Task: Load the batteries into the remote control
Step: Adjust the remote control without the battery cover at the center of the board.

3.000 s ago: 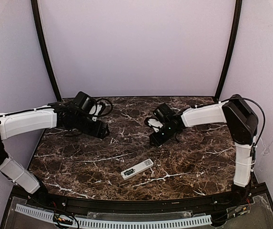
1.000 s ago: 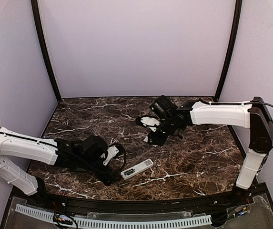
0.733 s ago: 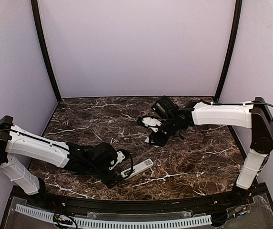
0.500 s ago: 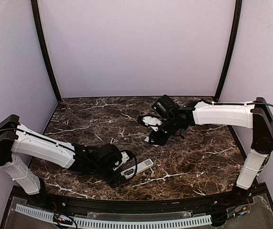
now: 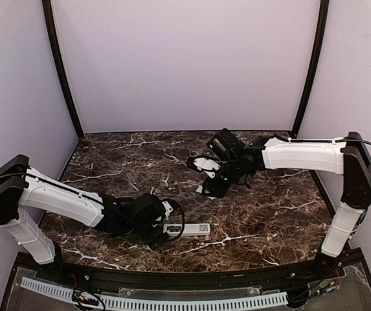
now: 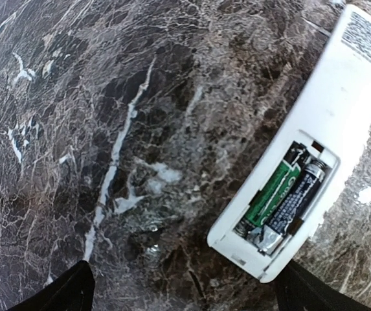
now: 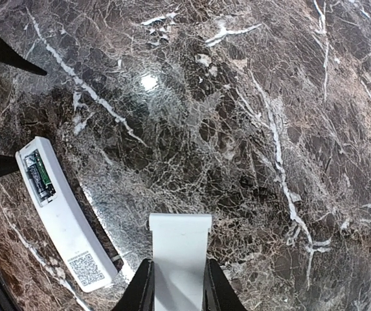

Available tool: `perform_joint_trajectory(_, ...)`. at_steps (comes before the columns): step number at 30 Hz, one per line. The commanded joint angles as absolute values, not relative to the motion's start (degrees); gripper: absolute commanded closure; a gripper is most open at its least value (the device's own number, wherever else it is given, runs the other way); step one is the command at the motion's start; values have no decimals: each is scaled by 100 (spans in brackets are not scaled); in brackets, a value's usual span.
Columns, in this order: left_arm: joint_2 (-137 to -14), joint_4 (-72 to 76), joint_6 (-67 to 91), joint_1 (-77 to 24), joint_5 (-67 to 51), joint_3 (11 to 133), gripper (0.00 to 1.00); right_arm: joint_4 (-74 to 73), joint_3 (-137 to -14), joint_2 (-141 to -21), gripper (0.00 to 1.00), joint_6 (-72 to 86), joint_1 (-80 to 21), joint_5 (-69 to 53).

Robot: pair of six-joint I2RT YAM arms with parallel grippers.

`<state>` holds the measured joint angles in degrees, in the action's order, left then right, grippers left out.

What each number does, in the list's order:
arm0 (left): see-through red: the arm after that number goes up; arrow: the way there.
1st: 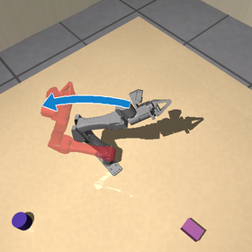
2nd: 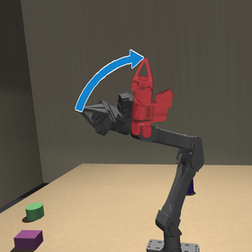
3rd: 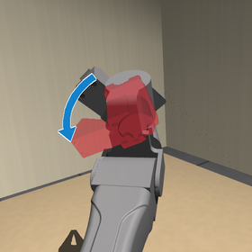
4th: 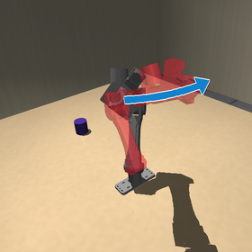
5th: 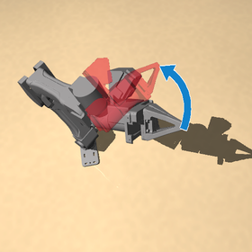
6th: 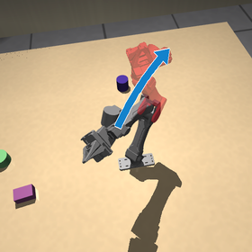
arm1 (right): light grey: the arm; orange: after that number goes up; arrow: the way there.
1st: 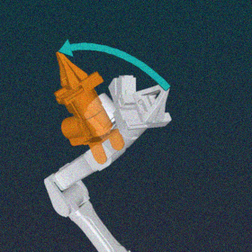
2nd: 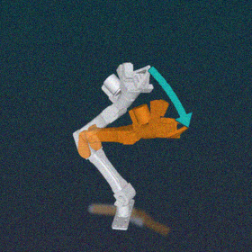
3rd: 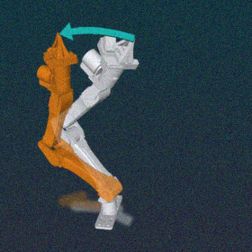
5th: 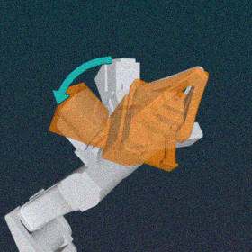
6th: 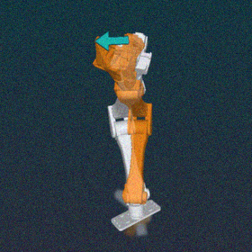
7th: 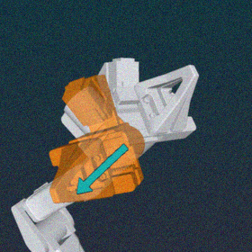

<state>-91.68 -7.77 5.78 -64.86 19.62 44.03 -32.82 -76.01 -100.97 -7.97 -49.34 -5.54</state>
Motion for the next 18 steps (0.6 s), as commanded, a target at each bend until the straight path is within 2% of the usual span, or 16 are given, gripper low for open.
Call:
perform_joint_trajectory(1,-8906,-682,680,-6300,1990,4230,3,-3151,-7576,-9957,79,-715,-4940,-761)
perform_joint_trajectory(5,-8655,-975,1205,-6035,1676,4143,3,-2982,-7611,-9999,79,-620,-5118,-853)
perform_joint_trajectory(18,-5938,-675,3026,-4849,1148,2656,5,-2518,-7875,-10409,79,-44,-5963,-1037)
